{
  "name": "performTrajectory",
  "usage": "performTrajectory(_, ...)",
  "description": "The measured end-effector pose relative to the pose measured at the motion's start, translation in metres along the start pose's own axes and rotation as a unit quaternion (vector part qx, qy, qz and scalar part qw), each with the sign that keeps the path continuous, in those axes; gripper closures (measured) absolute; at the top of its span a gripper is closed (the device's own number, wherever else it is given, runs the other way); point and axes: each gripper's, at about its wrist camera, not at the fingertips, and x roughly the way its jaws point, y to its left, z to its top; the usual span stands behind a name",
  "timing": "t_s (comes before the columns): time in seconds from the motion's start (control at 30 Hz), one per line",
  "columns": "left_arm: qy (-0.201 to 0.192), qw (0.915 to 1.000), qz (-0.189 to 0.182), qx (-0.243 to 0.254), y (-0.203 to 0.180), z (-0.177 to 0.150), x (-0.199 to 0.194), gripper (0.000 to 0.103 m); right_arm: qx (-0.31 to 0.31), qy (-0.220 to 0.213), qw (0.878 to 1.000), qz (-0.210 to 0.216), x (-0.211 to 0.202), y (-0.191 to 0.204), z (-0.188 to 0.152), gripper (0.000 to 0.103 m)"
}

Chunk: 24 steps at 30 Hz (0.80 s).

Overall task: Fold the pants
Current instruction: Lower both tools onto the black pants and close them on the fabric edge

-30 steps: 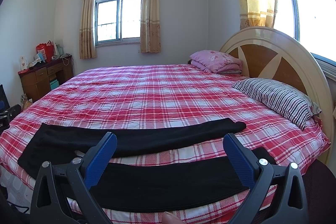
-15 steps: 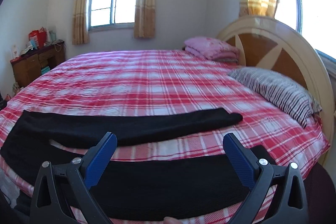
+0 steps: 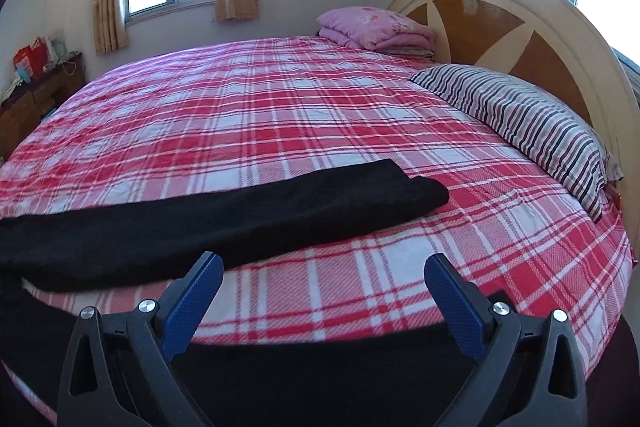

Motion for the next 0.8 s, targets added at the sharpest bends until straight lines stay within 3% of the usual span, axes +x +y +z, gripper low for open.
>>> performTrajectory(0.1, 0.029, 0.9993, -0.023, 0.004, 0.000, 0.008, 0.027, 0.019, 0.007, 0.020, 1.000, 0.008, 0.018, -0.009, 0.009, 0.010)
performTrajectory(0.17, 0.042, 0.9976, -0.055, 0.004, -0.002, 0.013, 0.040, 0.037, 0.011, 0.036, 0.999, 0.013, 0.030, -0.016, 0.015, 0.017)
performTrajectory(0.23, 0.059, 0.9959, -0.068, 0.008, -0.005, 0.016, 0.052, 0.042, 0.025, 0.051, 0.998, 0.019, 0.042, -0.025, 0.020, 0.019)
performTrajectory(0.4, 0.061, 0.9929, -0.100, 0.019, -0.011, 0.019, 0.064, 0.056, 0.051, 0.071, 0.996, 0.012, 0.061, -0.048, 0.028, 0.026)
performTrajectory(0.43, 0.062, 0.9909, -0.119, 0.014, -0.009, 0.019, 0.066, 0.065, 0.054, 0.073, 0.996, 0.009, 0.064, -0.052, 0.029, 0.027)
performTrajectory(0.6, 0.076, 0.9822, -0.171, -0.012, 0.003, 0.021, 0.072, 0.069, 0.070, 0.085, 0.994, -0.006, 0.079, -0.075, 0.040, 0.028)
performTrajectory(0.67, 0.071, 0.9802, -0.184, -0.014, 0.005, 0.022, 0.073, 0.080, 0.069, 0.084, 0.994, -0.018, 0.084, -0.083, 0.046, 0.031)
performTrajectory(0.8, 0.073, 0.9809, -0.180, 0.001, -0.001, 0.023, 0.071, 0.087, 0.070, 0.090, 0.993, -0.031, 0.097, -0.101, 0.059, 0.035)
